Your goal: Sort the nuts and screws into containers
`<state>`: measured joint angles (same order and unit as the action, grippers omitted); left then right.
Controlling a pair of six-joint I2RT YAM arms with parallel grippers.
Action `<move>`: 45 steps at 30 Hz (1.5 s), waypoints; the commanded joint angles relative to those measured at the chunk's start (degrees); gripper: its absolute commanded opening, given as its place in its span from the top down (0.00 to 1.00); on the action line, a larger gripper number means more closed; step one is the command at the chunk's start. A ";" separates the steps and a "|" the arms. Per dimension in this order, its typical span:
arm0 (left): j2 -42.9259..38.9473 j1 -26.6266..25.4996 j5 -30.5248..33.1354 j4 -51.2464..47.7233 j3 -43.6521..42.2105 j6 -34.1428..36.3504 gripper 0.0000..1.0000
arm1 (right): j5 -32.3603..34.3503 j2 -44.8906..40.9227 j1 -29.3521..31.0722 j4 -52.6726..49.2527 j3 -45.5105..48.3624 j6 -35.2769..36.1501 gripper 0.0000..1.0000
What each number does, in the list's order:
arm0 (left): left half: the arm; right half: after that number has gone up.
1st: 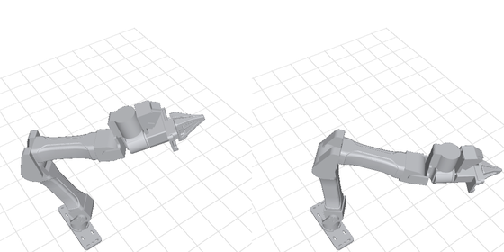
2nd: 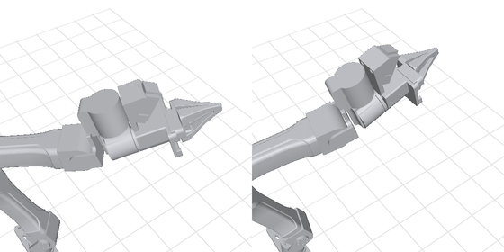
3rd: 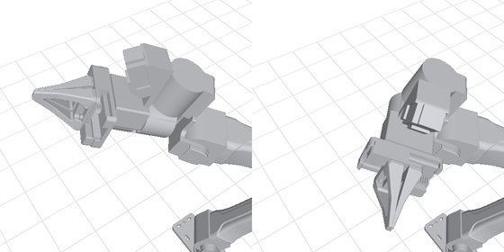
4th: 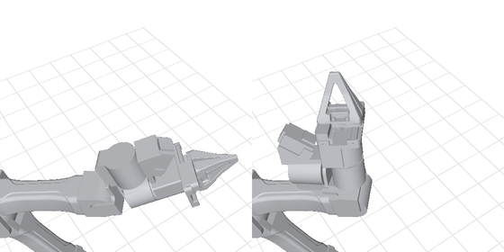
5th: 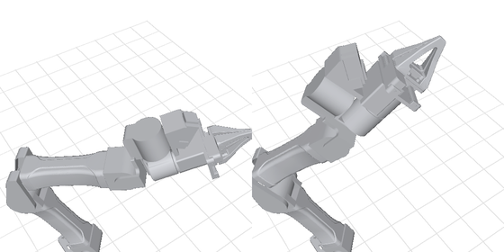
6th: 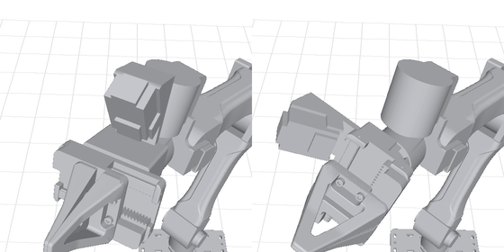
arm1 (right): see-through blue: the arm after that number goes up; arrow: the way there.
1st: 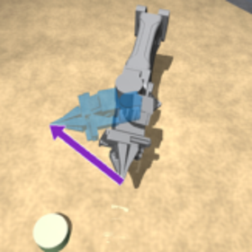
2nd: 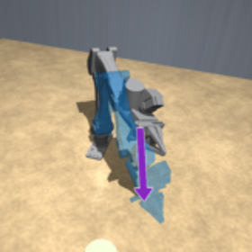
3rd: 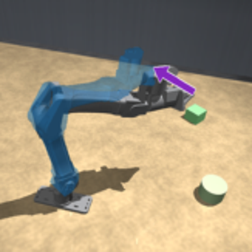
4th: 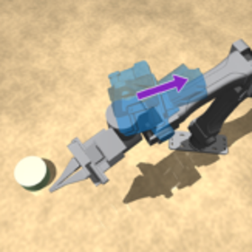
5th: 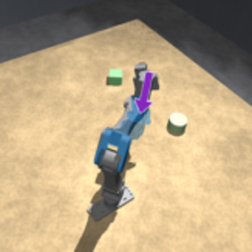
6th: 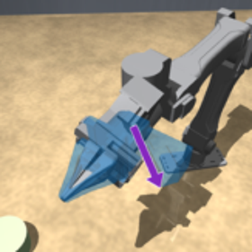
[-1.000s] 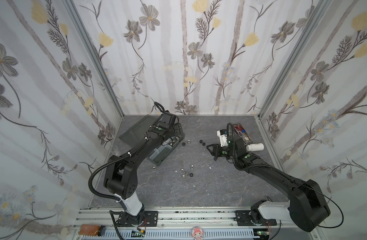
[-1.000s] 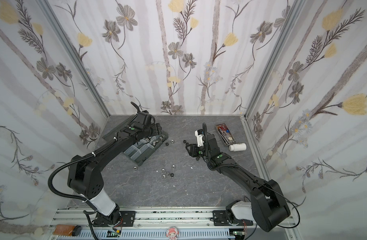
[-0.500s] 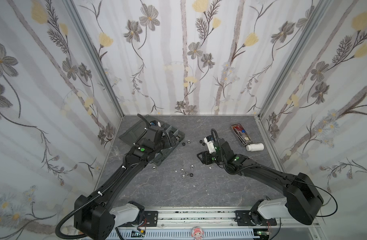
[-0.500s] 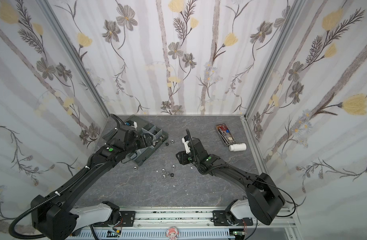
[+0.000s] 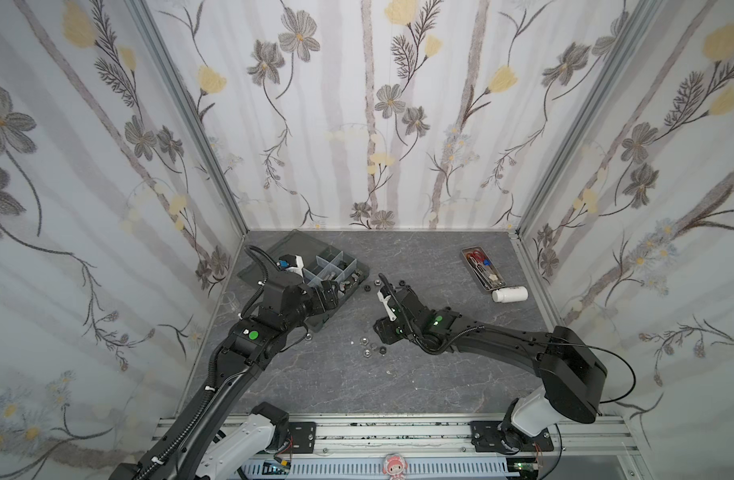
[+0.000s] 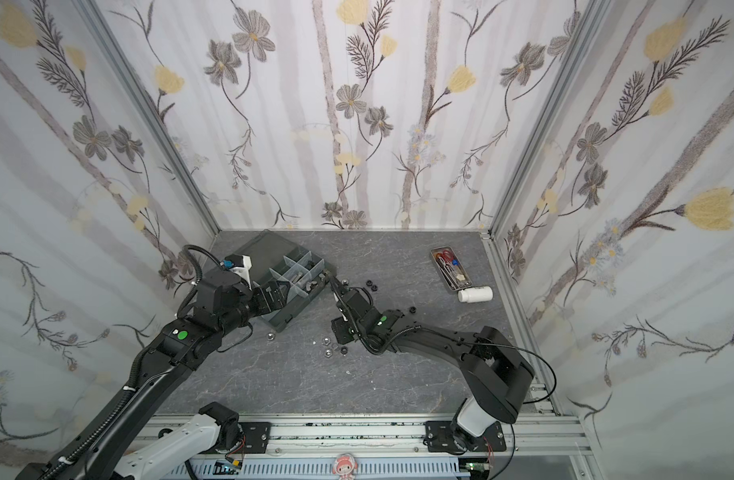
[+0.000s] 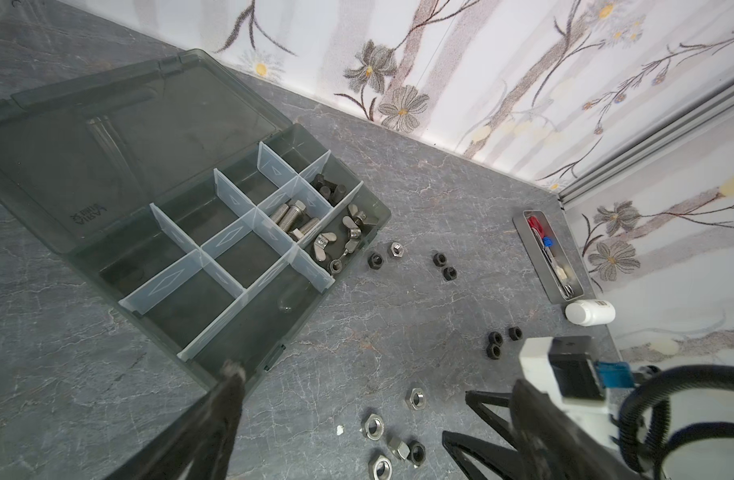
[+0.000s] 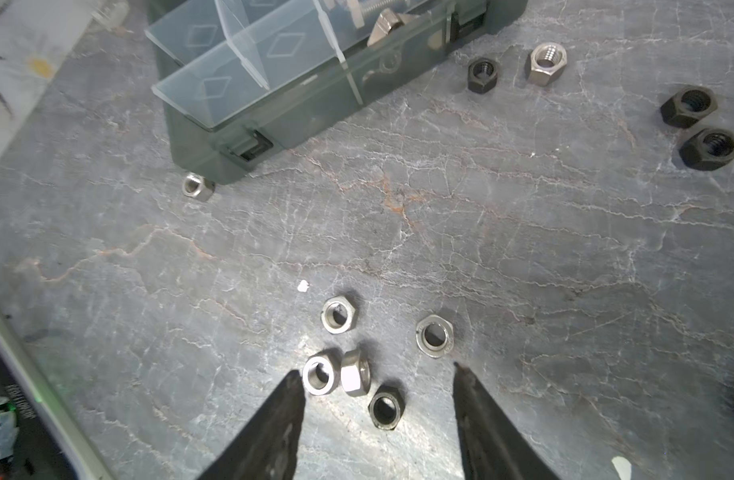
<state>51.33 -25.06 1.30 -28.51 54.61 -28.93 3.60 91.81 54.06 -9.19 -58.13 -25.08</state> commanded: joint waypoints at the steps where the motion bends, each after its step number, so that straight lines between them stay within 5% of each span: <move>1: -1.98 0.10 -0.30 -1.61 0.66 -1.15 0.00 | 3.72 2.80 1.27 -1.74 -1.21 -1.06 0.45; 9: -4.31 0.10 1.31 -2.04 -0.94 -1.92 0.00 | 7.68 7.07 1.65 -3.03 -2.12 -1.57 0.53; 22: 8.43 1.04 -0.24 3.18 -3.90 -2.98 0.14 | 6.73 12.00 0.69 -2.26 -4.16 -1.03 0.54; 32: 18.04 2.91 -0.85 10.43 -8.01 -5.82 0.46 | 6.25 13.92 0.17 -0.87 -3.58 -0.91 0.60; 45: 30.88 5.52 0.13 16.32 -6.51 -7.83 0.66 | 5.03 12.80 0.18 0.97 -1.75 -0.54 0.61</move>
<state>80.34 -19.97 0.45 -15.18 47.13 -35.81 9.21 105.41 54.24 -9.91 -60.31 -26.22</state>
